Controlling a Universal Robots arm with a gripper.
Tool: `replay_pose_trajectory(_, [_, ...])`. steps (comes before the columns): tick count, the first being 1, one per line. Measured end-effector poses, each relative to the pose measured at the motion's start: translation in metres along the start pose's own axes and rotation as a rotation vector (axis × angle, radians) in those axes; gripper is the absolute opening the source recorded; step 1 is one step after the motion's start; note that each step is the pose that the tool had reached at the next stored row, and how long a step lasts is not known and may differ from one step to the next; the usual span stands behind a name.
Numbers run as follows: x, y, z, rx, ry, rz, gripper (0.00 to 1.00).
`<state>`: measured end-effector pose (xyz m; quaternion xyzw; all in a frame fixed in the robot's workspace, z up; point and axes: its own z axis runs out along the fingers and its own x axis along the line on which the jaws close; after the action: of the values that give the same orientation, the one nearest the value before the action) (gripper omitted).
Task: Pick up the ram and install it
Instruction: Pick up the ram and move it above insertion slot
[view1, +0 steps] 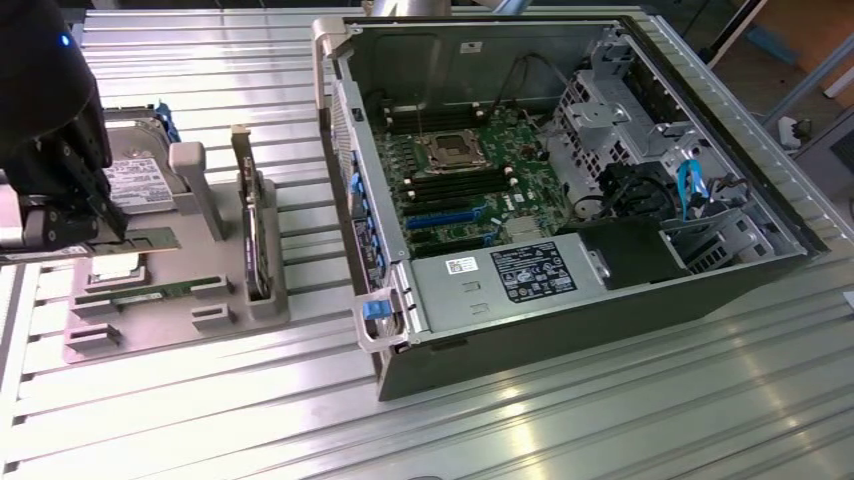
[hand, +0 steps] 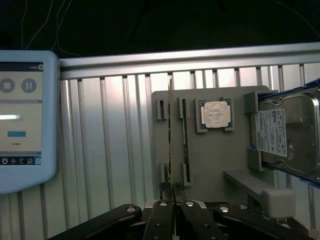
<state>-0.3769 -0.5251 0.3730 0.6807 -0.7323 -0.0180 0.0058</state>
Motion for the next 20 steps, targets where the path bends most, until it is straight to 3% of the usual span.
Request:
replay_pose_trajectory(9, [0.000,0.0007,-0.0216,-0.0001,0.0000,0.000,0.12])
replay_pose_trajectory(20, [-0.001,0.0011,-0.0315,0.0000,-0.0001,0.000,0.12])
